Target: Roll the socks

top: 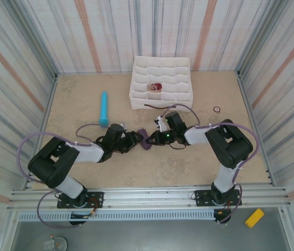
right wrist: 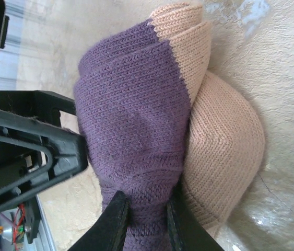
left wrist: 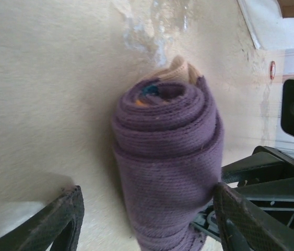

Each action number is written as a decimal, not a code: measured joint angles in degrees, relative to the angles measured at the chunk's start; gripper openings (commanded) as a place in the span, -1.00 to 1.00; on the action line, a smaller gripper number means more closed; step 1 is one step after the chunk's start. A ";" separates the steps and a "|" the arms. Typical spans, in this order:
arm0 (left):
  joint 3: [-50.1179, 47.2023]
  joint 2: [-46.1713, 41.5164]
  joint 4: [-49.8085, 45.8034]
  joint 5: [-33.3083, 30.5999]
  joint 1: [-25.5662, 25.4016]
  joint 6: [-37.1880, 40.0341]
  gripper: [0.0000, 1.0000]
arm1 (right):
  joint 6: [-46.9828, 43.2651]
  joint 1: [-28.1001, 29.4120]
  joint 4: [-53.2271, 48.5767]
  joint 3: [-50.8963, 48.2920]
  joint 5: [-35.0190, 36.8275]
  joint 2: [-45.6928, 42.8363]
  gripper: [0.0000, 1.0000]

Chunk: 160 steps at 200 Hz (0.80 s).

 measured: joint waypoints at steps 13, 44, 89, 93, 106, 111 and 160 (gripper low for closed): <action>0.13 1.73 2.80 0.24 -0.46 -1.05 0.22 | 0.22 -0.13 0.20 -0.11 0.00 0.00 -0.90; 0.42 6.29 9.84 0.87 -1.25 -3.72 0.08 | 0.90 -0.61 0.90 -0.57 -0.42 0.09 -0.91; -0.17 12.17 21.03 0.83 -1.92 -7.39 -0.15 | 1.29 -2.16 1.68 -1.25 -1.31 0.09 -0.92; -0.24 12.63 21.94 0.83 -1.92 -7.52 -0.22 | 1.29 -2.25 1.68 -1.25 -1.31 0.09 -0.92; -0.35 14.25 24.17 0.44 -2.03 -8.37 -0.48 | 1.29 -2.45 1.68 -1.29 -1.25 0.09 -0.90; -0.46 14.82 25.22 0.22 -2.10 -8.66 -0.57 | 1.29 -2.49 1.66 -1.33 -1.27 0.09 -0.86; 0.31 14.14 23.28 -0.68 -2.75 -8.33 -0.98 | 1.29 -3.17 0.50 -1.57 -1.03 -0.66 -0.31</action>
